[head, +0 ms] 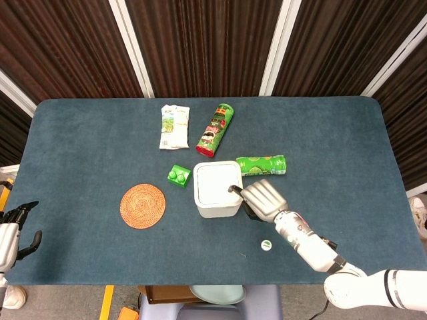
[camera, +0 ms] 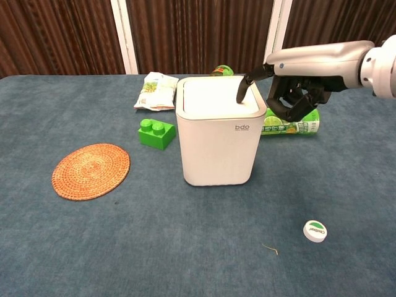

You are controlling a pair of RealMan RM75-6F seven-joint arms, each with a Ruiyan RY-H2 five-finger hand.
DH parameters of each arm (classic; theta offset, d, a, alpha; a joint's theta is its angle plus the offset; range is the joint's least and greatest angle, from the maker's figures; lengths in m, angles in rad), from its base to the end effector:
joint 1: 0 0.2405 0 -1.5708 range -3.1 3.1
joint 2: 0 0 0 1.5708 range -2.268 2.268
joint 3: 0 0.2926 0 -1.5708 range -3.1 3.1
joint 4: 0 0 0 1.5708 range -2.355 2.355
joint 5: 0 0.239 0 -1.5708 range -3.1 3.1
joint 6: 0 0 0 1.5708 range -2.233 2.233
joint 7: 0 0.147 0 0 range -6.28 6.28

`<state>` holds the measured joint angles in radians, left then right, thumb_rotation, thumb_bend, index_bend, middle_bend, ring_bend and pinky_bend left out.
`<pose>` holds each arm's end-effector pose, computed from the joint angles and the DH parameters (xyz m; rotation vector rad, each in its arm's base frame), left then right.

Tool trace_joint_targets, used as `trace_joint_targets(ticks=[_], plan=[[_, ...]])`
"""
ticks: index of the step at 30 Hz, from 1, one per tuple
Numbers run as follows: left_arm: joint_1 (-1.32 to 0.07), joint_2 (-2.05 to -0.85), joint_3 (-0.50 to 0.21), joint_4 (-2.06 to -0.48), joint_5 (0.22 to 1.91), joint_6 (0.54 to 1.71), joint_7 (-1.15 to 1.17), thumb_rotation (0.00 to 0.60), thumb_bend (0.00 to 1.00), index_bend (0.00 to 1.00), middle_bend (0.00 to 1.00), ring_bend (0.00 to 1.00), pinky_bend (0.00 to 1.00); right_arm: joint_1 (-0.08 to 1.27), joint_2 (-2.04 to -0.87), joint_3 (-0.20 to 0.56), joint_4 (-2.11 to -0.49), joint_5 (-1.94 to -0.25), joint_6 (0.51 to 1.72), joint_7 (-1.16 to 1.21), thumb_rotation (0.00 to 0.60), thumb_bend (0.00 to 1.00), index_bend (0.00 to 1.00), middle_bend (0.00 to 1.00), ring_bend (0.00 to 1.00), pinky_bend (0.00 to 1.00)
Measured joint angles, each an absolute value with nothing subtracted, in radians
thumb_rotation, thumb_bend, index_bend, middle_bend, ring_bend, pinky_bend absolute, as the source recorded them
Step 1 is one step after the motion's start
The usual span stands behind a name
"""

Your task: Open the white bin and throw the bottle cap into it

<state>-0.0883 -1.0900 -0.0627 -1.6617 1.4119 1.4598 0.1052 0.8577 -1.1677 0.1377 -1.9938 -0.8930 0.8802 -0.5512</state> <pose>-0.3579 0.1923 0.1569 -1.3505 -0.8863 -0.7973 -0.1136 -0.3348 0.0353 2.0946 -0.9213 0.7938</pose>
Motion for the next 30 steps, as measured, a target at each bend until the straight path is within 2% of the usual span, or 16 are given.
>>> trace_joint_targets(ticks=[12, 19, 22, 26, 30], plan=[[-0.090, -1.089, -0.062, -1.662, 1.409, 1.453, 0.105, 0.600, 0.43, 0.19, 0.23, 0.26, 0.39, 0.856, -1.154, 0.123, -1.986, -0.926, 0.891, -0.495, 0.600, 0.77, 0.37, 0.87, 0.88, 0.77], [-0.092, -1.090, -0.062, -1.659, 1.407, 1.451, 0.106, 0.600, 0.43, 0.19, 0.23, 0.26, 0.39, 0.796, -1.106, 0.116, -2.045, -1.083, 0.988, -0.461, 0.600, 0.77, 0.37, 0.87, 0.88, 0.77], [-0.091, -1.090, -0.064, -1.660, 1.403, 1.451, 0.105, 0.600, 0.43, 0.19, 0.23, 0.26, 0.40, 0.740, -1.069, 0.091, -2.076, -1.202, 1.054, -0.445, 0.600, 0.77, 0.37, 0.87, 0.88, 0.77], [-0.091, -1.090, -0.063, -1.662, 1.405, 1.452, 0.111, 0.600, 0.43, 0.19, 0.23, 0.26, 0.40, 0.626, -1.008, 0.015, -2.091, -1.387, 1.151, -0.403, 0.600, 0.77, 0.37, 0.87, 0.88, 0.78], [-0.091, -1.091, -0.062, -1.664, 1.406, 1.452, 0.115, 0.600, 0.43, 0.19, 0.23, 0.26, 0.40, 0.522, -0.976, -0.063, -2.045, -1.498, 1.218, -0.321, 0.600, 0.77, 0.38, 0.87, 0.89, 0.79]])
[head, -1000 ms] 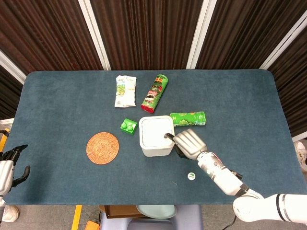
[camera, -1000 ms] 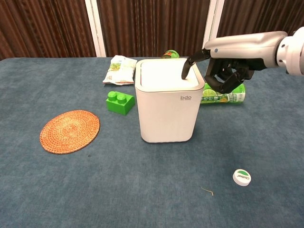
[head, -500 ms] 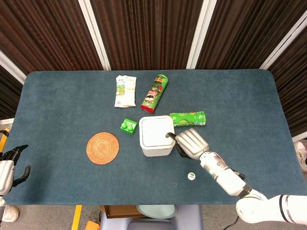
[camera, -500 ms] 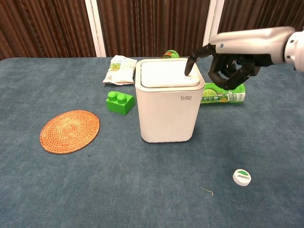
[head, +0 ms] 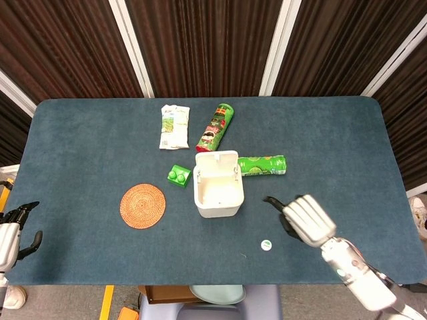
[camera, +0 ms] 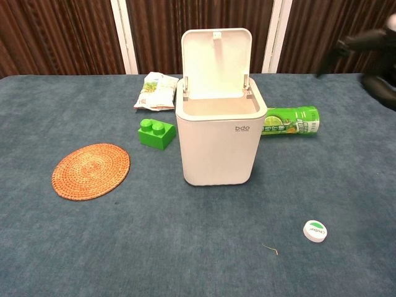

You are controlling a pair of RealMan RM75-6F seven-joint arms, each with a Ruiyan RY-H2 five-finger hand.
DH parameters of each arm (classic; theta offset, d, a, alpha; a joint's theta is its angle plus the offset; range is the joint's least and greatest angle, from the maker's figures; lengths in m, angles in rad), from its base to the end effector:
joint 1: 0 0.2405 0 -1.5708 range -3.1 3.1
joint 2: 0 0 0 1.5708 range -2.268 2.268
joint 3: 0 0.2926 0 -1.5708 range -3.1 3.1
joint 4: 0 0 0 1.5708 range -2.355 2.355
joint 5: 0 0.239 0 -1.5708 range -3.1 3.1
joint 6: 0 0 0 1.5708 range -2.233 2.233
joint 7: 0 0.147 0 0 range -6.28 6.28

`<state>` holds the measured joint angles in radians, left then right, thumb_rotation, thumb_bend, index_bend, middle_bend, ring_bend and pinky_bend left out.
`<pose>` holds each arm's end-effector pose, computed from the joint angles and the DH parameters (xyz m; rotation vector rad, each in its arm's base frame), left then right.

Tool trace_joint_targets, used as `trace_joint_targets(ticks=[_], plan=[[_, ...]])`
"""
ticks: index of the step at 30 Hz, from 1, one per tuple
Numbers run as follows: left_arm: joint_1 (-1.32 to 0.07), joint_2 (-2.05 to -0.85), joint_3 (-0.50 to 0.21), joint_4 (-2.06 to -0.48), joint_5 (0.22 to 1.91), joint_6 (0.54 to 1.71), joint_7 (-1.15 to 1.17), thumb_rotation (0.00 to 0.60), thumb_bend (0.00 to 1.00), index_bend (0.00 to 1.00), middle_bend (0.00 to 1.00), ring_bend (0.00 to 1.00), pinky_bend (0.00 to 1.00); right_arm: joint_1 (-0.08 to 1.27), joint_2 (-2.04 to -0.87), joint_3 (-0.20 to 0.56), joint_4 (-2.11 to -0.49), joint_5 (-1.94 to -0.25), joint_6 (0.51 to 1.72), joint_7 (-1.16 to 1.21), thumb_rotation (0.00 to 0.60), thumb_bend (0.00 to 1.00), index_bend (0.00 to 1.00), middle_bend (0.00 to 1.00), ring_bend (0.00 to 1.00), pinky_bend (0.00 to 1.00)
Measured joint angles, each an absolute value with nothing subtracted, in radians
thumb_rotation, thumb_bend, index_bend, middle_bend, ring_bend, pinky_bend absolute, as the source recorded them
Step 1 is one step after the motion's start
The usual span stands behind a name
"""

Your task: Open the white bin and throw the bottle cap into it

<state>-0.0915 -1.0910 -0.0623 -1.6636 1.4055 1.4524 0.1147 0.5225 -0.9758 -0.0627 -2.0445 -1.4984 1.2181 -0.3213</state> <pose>-0.3580 0.1933 0.1556 -1.3543 -0.8884 -0.7869 -0.1926 -0.2504 0.1114 1.9502 -0.7621 0.9445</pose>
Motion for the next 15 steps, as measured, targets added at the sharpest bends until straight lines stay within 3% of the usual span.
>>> trace_joint_targets(ticks=[3, 8, 11, 15], plan=[[-0.091, -1.091, -0.063, -1.664, 1.401, 1.451, 0.116, 0.600, 0.43, 0.19, 0.23, 0.26, 0.40, 0.480, -0.973, -0.097, -1.979, -1.533, 1.235, -0.275, 0.600, 0.71, 0.41, 0.90, 0.91, 0.82], [-0.092, -1.092, -0.064, -1.663, 1.399, 1.448, 0.116, 0.600, 0.43, 0.19, 0.23, 0.26, 0.40, 0.442, -1.008, -0.117, -1.890, -1.554, 1.231, -0.248, 0.600, 0.49, 0.44, 0.92, 0.93, 0.85], [-0.092, -1.091, -0.063, -1.664, 1.400, 1.449, 0.116, 0.600, 0.43, 0.19, 0.23, 0.26, 0.40, 0.440, -1.019, -0.116, -1.876, -1.550, 1.221, -0.244, 0.600, 0.29, 0.46, 0.93, 0.94, 0.86], [-0.091, -1.090, -0.065, -1.664, 1.398, 1.451, 0.113, 0.600, 0.43, 0.19, 0.23, 0.26, 0.40, 0.451, -1.050, -0.107, -1.836, -1.517, 1.162, -0.241, 0.600, 0.25, 0.48, 0.93, 0.94, 0.87]])
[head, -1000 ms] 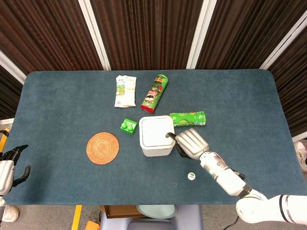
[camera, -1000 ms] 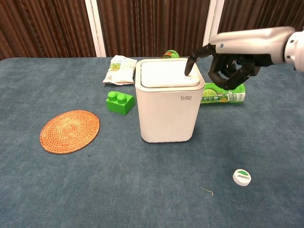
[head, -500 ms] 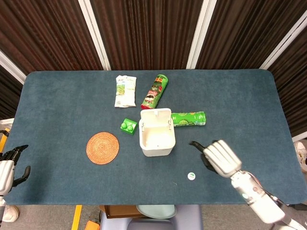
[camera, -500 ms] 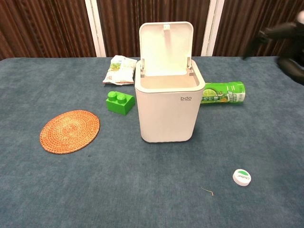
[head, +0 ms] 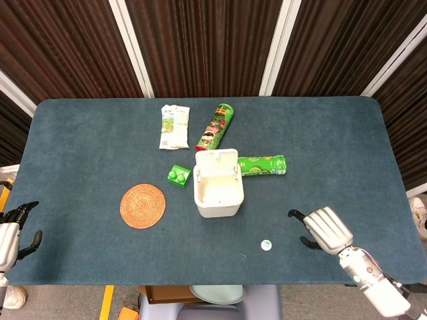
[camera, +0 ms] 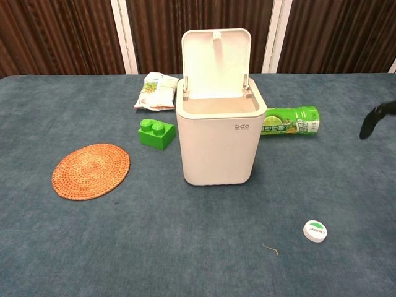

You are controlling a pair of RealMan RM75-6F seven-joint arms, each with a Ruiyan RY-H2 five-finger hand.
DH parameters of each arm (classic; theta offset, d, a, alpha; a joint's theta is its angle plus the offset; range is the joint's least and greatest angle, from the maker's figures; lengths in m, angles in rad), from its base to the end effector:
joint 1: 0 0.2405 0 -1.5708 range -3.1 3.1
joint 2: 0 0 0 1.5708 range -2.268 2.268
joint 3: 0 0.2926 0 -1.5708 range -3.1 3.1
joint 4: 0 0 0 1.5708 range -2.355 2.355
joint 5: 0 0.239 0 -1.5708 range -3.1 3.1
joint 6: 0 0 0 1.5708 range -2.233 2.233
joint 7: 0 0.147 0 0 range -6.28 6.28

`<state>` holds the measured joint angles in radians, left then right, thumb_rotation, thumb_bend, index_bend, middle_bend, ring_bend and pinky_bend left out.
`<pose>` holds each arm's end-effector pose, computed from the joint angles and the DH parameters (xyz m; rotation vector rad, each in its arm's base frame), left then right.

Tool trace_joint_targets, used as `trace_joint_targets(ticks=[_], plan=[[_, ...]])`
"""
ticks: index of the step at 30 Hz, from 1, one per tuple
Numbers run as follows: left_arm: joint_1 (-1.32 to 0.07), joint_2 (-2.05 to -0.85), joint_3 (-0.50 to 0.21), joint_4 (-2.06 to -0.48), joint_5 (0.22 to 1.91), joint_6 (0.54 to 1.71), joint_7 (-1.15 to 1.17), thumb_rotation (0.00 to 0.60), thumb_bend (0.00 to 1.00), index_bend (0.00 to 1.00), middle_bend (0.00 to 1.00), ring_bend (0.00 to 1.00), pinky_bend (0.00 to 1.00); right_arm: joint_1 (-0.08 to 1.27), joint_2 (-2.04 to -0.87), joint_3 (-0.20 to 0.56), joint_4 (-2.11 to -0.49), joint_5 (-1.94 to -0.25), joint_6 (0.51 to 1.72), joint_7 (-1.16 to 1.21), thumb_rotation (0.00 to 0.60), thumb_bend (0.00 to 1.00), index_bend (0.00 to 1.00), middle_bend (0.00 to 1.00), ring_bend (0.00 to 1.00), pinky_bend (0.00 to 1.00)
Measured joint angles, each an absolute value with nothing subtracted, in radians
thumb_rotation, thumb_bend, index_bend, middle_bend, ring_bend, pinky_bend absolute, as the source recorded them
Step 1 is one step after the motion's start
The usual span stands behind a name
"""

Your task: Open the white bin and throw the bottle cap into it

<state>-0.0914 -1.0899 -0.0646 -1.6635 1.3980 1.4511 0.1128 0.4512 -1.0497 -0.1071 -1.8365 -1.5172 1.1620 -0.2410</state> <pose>-0.3590 0.1937 0.1566 -1.3469 -0.8918 -0.7846 -0.2631 -0.2420 0.0892 1.9660 -0.8376 0.7730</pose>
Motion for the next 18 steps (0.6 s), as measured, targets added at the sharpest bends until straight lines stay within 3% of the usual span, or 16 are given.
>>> trace_joint_targets(ticks=[8, 18], plan=[[-0.092, -1.089, -0.069, -1.660, 1.386, 1.448, 0.110, 0.600, 0.43, 0.19, 0.23, 0.26, 0.40, 0.502, -1.162, -0.072, -1.712, -1.442, 1.007, -0.226, 0.600, 0.25, 0.52, 0.94, 0.96, 0.88], [-0.092, -1.088, -0.072, -1.660, 1.380, 1.447, 0.111, 0.600, 0.43, 0.19, 0.23, 0.26, 0.40, 0.542, -1.260, -0.070, -1.613, -1.495, 0.930, -0.125, 0.600, 0.25, 0.54, 0.94, 0.96, 0.88]])
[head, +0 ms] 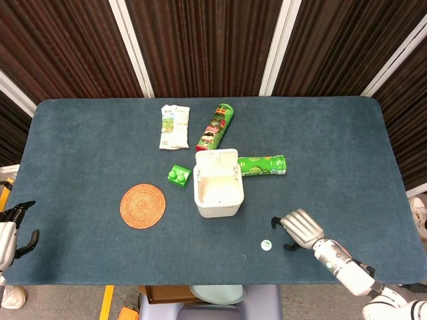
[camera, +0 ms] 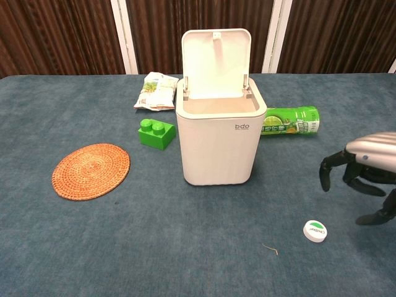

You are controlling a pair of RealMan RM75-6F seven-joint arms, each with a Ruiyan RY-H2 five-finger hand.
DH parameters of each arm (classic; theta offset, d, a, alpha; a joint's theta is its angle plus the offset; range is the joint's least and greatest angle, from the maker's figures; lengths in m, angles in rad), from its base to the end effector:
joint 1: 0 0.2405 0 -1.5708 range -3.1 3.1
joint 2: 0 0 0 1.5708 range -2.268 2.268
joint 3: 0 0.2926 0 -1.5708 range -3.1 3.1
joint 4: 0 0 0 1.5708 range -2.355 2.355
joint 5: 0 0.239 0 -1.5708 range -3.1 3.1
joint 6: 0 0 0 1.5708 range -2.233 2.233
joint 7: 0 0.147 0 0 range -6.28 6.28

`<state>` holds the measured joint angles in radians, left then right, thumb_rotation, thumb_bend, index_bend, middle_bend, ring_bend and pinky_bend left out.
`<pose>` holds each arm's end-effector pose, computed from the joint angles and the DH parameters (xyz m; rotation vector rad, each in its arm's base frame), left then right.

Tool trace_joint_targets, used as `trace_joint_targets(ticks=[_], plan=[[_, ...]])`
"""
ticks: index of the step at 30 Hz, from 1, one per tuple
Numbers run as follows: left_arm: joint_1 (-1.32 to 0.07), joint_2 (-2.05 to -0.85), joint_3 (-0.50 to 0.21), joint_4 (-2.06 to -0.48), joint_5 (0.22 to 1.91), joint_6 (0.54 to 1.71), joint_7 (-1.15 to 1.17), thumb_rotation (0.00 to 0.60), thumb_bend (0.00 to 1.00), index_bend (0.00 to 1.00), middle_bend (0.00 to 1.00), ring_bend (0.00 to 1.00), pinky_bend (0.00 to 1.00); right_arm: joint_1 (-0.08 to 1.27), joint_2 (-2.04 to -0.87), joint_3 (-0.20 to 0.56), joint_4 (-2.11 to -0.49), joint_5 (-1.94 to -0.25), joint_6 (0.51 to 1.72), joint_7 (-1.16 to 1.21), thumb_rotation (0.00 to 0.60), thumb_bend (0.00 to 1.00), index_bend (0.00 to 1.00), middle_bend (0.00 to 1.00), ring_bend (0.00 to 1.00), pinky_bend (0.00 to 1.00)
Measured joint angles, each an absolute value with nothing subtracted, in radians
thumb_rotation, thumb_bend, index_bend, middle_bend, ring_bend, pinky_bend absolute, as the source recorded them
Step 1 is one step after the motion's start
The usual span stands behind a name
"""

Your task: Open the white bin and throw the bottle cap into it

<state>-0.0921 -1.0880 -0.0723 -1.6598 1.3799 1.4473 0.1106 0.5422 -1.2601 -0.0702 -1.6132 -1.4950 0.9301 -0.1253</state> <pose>-0.3618 0.1956 0.1593 -1.3300 -0.8945 -0.7772 -0.2735 -0.2749 0.0101 2.1211 -0.9670 0.7099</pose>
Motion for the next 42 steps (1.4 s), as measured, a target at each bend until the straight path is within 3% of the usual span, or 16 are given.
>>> trace_joint_targets(ticks=[32, 42], plan=[[-0.091, -1.083, -0.078, -1.657, 1.369, 1.444, 0.091, 0.600, 0.43, 0.21, 0.23, 0.26, 0.40, 0.603, -1.388, -0.084, -1.480, -1.533, 0.831, -0.022, 0.600, 0.30, 0.59, 0.95, 0.97, 0.89], [-0.091, -1.082, -0.077, -1.657, 1.368, 1.443, 0.091, 0.600, 0.43, 0.21, 0.23, 0.26, 0.40, 0.597, -1.390, -0.083, -1.471, -1.530, 0.849, -0.021, 0.600, 0.32, 0.76, 0.96, 0.98, 0.91]])
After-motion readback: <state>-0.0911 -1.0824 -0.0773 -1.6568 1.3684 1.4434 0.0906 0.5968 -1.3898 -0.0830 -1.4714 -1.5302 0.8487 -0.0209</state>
